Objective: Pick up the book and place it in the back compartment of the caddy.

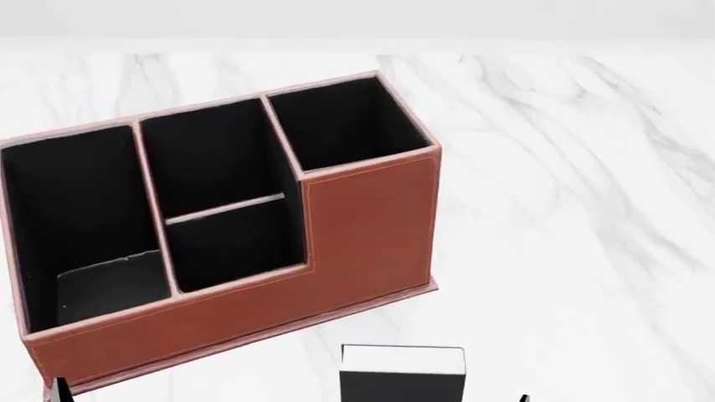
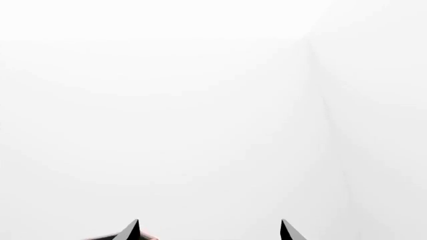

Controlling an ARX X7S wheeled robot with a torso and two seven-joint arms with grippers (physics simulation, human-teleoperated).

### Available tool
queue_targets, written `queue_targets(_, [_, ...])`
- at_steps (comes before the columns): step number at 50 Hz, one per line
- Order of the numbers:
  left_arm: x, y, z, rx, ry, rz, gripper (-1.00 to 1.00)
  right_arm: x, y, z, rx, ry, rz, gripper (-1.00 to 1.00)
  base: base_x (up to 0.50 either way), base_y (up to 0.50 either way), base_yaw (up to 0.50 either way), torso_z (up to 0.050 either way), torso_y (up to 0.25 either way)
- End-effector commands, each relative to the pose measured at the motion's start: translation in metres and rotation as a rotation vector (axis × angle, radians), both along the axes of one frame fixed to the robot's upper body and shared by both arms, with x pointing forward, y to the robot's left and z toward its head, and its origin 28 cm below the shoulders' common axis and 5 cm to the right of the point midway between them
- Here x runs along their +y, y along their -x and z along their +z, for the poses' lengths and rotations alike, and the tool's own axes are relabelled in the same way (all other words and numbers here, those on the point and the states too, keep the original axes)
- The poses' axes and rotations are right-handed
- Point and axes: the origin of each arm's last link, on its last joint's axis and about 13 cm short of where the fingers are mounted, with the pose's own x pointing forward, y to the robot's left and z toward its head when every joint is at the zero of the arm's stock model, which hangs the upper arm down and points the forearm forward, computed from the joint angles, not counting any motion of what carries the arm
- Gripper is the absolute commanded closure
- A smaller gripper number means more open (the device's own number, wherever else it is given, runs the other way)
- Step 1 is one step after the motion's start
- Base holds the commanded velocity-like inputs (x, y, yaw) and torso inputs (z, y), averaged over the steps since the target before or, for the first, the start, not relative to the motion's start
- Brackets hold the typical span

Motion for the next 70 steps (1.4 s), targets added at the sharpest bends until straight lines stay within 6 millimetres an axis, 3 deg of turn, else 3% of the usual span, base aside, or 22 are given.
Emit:
queue_targets(1, [-0.0002,0.0003,0.0,0.0,0.0,-0.002,-1.0,0.0,-0.0001,-0.0002,0.0,0.001,0.001,-1.0,0.08,0.0,0.0,0.0,0.0])
queue_targets(70, [0.0001,-0.0007,-0.0004,0.003,-0.001,-0.001,-1.0,0.0017,-0.0045,-0.0033,0.019,0.02,-0.016,-1.0,0.07,0.0,0.0,0.0,0.0])
